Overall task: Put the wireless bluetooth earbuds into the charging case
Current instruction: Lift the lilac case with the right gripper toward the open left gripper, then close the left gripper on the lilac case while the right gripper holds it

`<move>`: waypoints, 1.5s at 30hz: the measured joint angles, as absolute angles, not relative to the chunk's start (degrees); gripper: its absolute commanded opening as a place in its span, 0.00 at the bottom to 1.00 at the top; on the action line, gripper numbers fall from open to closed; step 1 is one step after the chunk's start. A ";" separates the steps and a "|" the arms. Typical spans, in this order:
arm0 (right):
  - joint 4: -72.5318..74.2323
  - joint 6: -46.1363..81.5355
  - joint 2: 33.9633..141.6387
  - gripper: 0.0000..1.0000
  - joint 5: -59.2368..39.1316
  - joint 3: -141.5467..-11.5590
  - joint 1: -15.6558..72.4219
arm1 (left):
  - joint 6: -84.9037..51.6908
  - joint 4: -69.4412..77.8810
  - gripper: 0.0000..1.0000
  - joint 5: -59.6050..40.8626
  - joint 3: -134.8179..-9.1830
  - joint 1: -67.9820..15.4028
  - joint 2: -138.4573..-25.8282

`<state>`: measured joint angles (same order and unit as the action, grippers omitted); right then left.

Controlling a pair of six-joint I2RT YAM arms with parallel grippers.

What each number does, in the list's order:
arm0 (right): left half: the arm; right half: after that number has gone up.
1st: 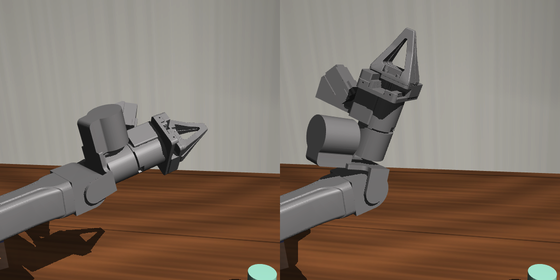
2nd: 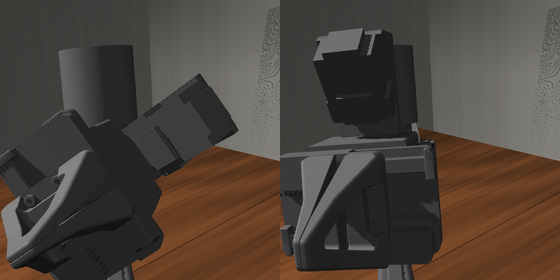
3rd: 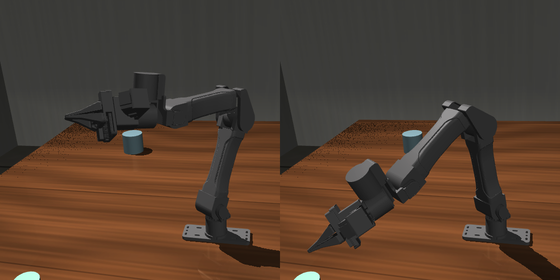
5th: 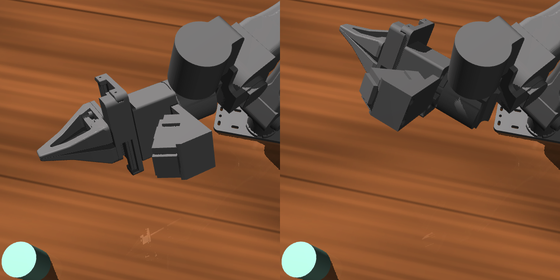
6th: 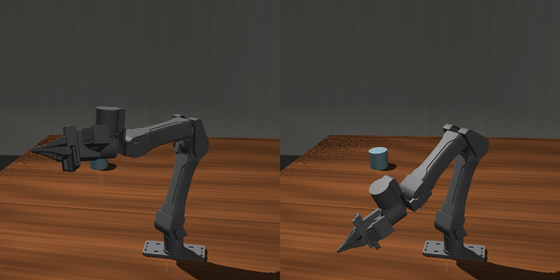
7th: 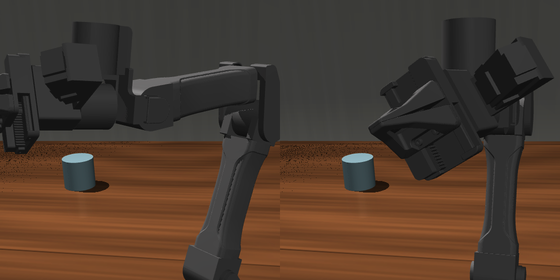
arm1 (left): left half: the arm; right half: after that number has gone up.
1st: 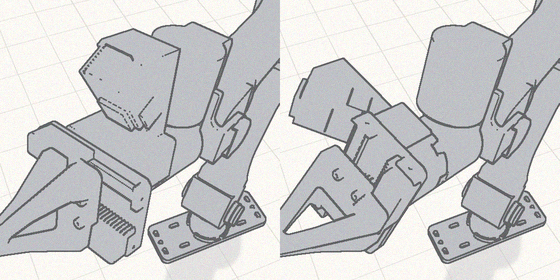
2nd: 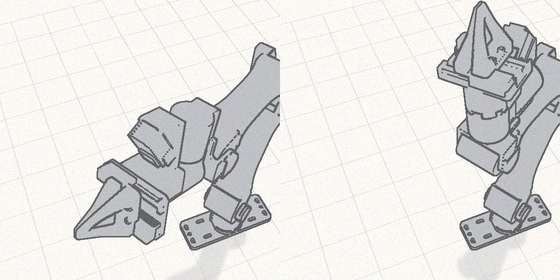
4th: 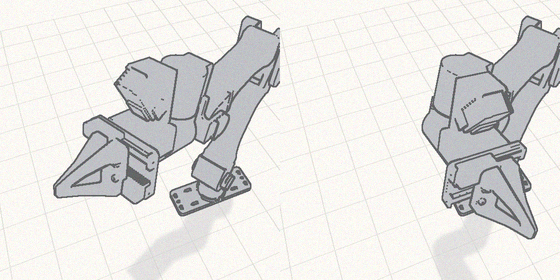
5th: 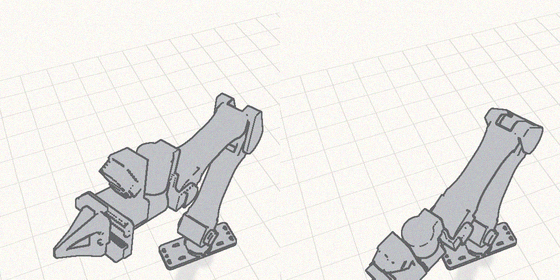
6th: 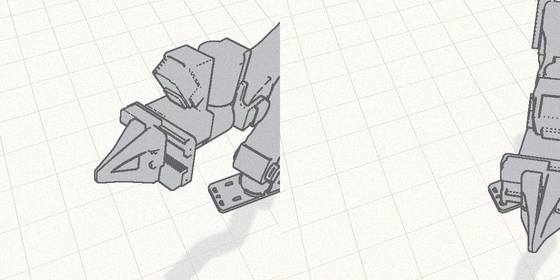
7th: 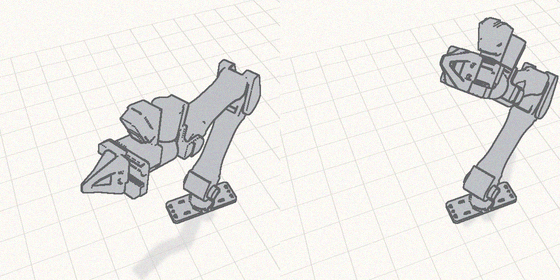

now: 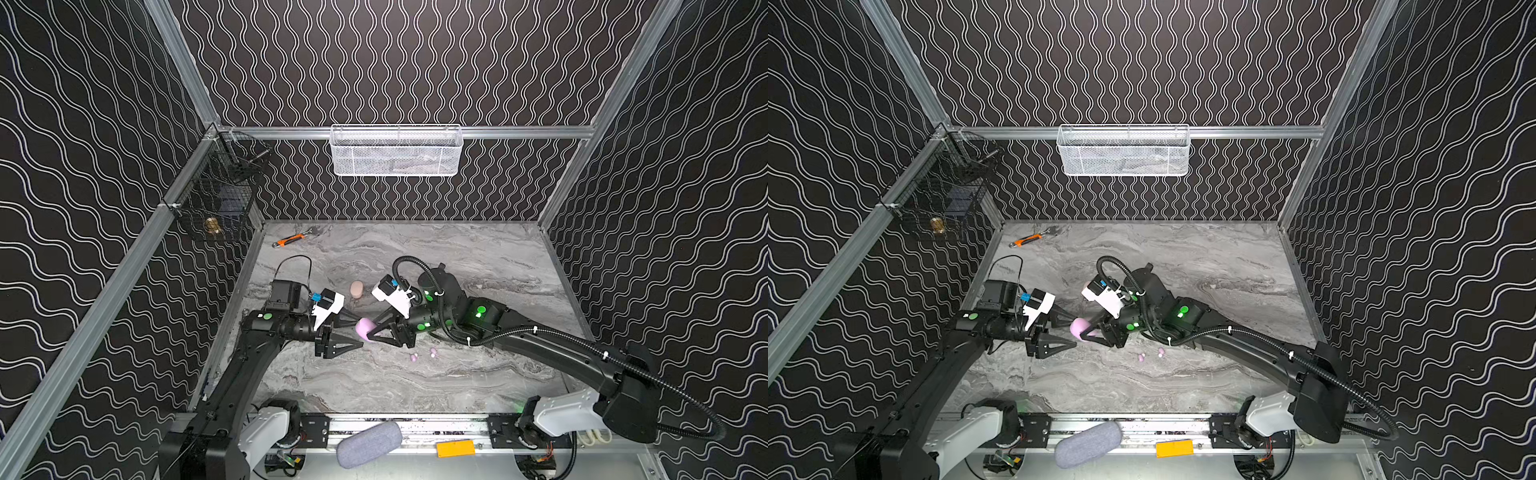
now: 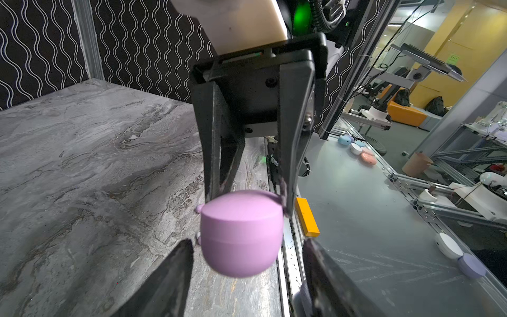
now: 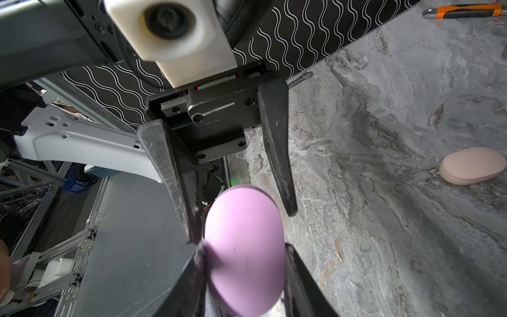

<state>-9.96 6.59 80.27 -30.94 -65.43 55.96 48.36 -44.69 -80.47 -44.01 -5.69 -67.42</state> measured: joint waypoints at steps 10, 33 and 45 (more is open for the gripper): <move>-8.27 6.63 81.21 0.37 -31.14 -65.71 56.36 | 48.34 -44.71 0.62 -80.47 -44.01 -5.69 -67.16; -8.10 6.61 82.24 0.37 -31.11 -66.74 57.54 | 48.34 -44.95 0.51 -80.42 -44.01 -5.69 -66.78; -8.16 5.87 82.24 0.37 -30.94 -66.87 57.58 | 48.27 -45.65 0.41 -80.53 -43.86 -5.69 -66.67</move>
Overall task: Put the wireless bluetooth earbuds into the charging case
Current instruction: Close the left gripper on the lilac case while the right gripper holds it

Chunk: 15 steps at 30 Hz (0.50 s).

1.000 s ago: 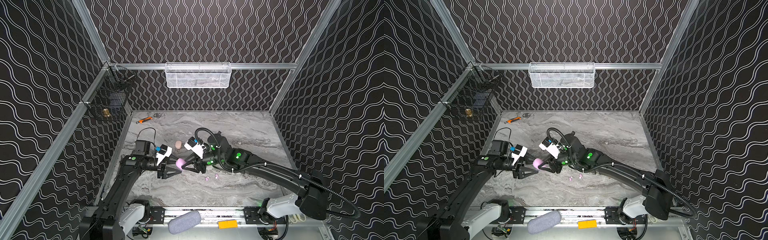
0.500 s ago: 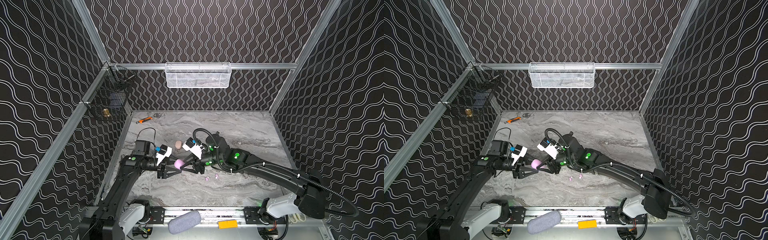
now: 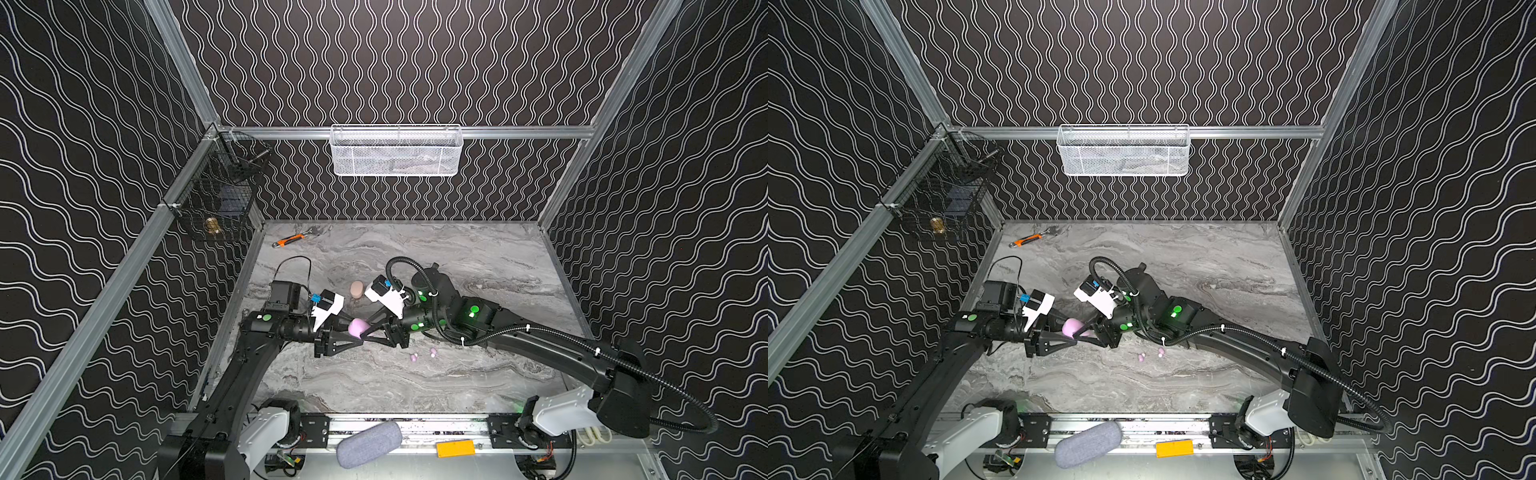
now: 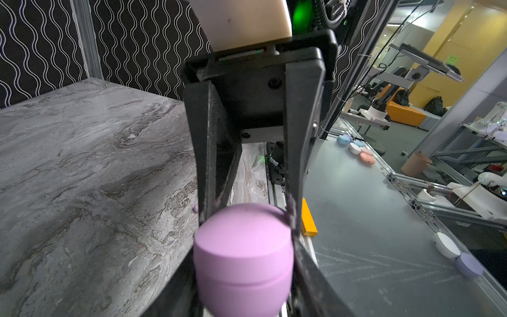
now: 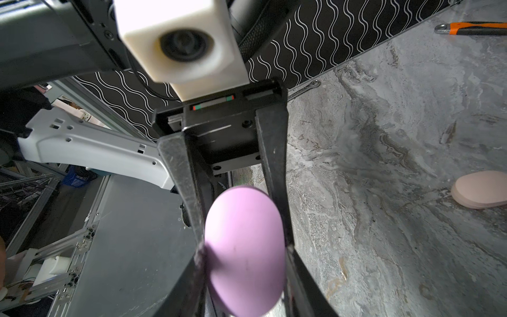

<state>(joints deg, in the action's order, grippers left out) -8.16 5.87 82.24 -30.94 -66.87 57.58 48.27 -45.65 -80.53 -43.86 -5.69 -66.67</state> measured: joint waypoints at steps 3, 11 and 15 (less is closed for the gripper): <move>-8.16 5.48 82.19 0.38 -31.09 -66.85 57.60 | 48.23 -46.04 0.39 -80.58 -43.81 -5.69 -66.57; -8.10 5.48 82.08 0.40 -31.18 -66.76 57.63 | 48.16 -46.19 0.36 -80.77 -43.81 -5.69 -66.41; -7.88 5.50 82.08 0.40 -31.31 -66.57 57.63 | 48.16 -46.30 0.41 -80.71 -43.81 -5.69 -66.41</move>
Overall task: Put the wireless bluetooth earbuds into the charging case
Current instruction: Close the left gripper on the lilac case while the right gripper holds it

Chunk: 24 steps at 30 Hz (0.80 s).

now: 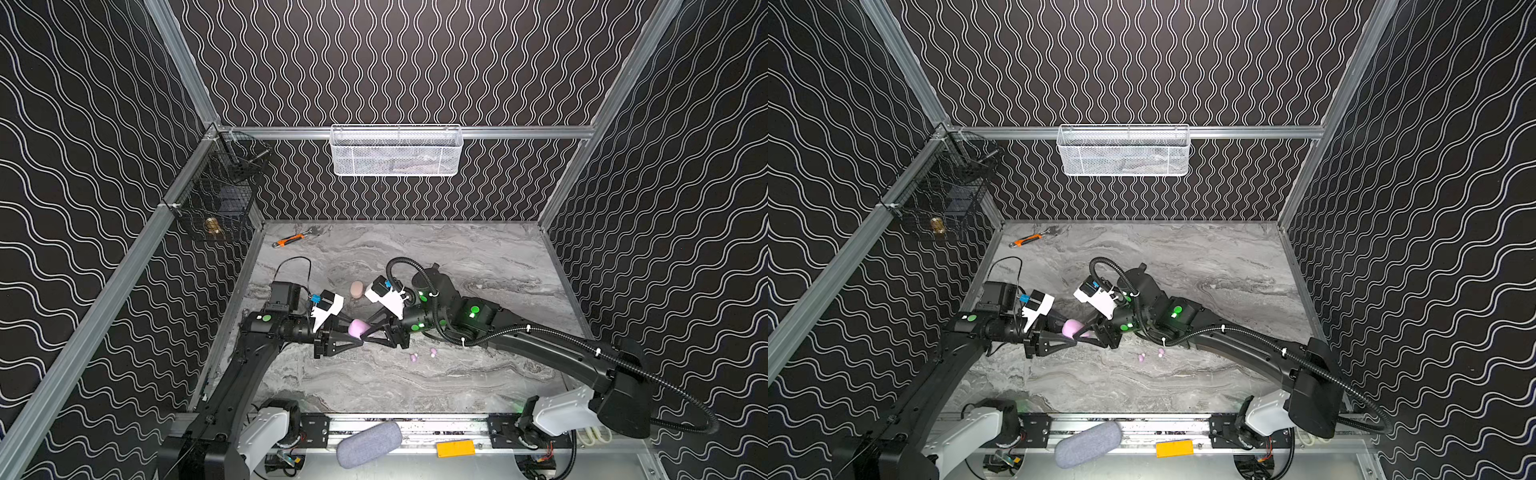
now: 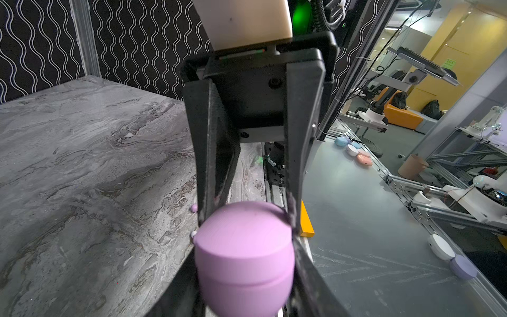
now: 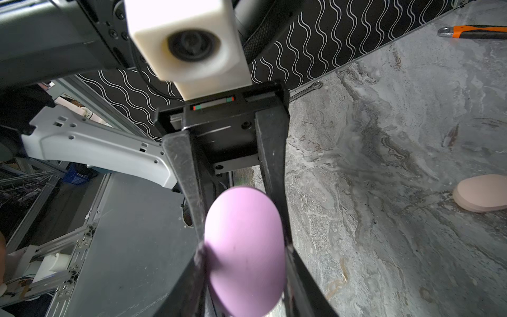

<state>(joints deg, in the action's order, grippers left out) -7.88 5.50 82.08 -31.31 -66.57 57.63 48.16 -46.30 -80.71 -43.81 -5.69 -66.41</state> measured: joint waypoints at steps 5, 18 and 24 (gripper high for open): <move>-7.86 5.52 82.11 0.40 -31.38 -66.54 57.63 | 48.16 -46.39 0.45 -80.73 -43.81 -5.69 -66.41; -7.84 6.57 82.39 0.56 -31.22 -66.57 57.71 | 48.27 -46.00 0.33 -80.29 -43.81 -5.69 -66.41; -7.99 6.55 81.32 0.66 -28.84 -66.52 57.74 | 48.31 -45.95 0.31 -80.53 -43.81 -5.69 -66.39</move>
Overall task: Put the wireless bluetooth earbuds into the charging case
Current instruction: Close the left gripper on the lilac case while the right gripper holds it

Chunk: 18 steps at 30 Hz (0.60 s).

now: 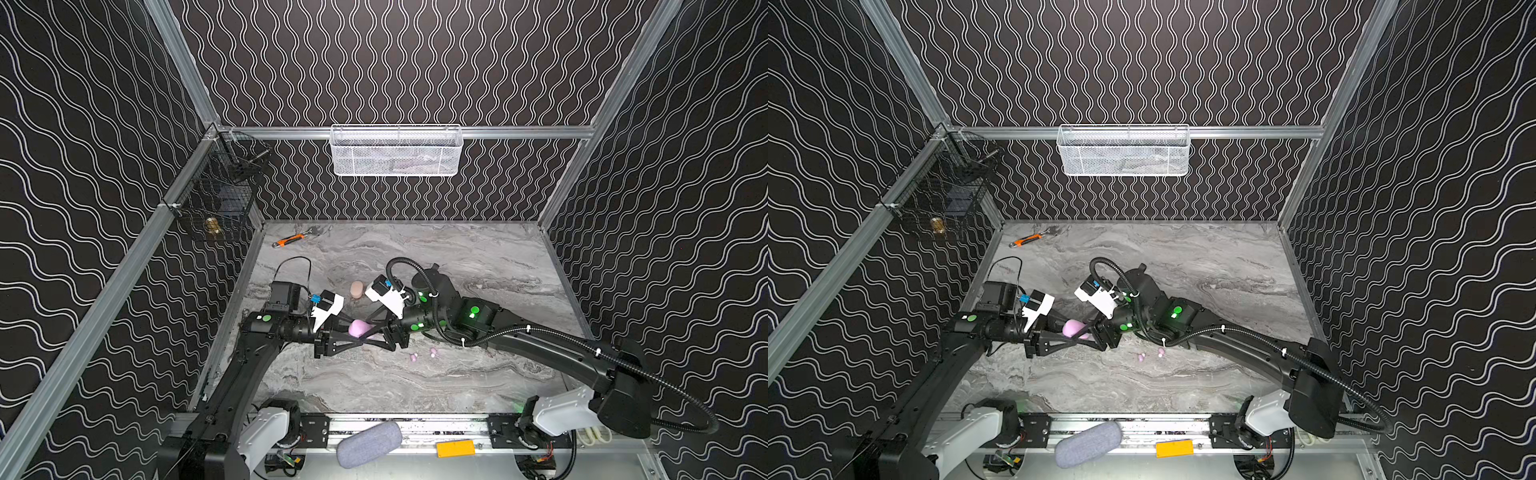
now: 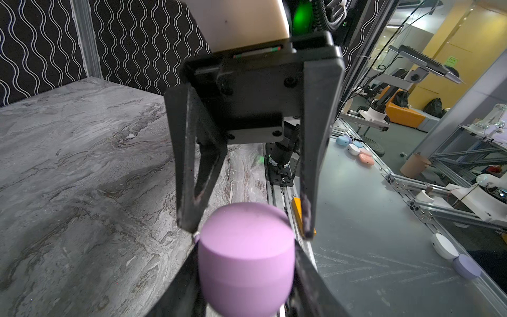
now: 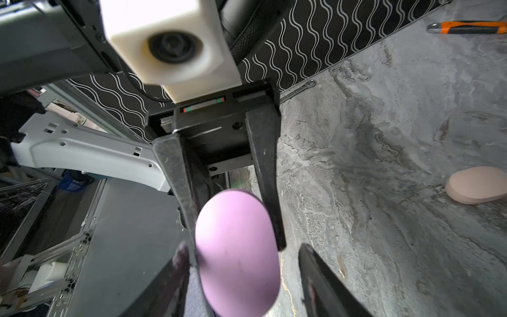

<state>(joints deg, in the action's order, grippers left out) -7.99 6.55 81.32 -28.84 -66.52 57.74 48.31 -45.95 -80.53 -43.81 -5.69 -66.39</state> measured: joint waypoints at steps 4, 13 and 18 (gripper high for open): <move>-7.88 6.57 79.07 0.66 -26.15 -65.76 57.76 | 48.34 -45.95 0.31 -80.53 -43.79 -5.69 -66.41; -8.54 6.42 78.74 0.68 -18.57 -65.80 60.93 | 48.36 -45.93 0.31 -80.51 -43.68 -5.69 -66.65; -8.71 6.17 79.05 0.68 -15.16 -66.02 62.61 | 48.38 -45.93 0.31 -80.51 -43.66 -5.69 -66.85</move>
<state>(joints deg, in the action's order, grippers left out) -8.71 6.17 79.05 -15.16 -66.02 62.61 48.38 -45.93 -80.51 -43.66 -5.69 -66.85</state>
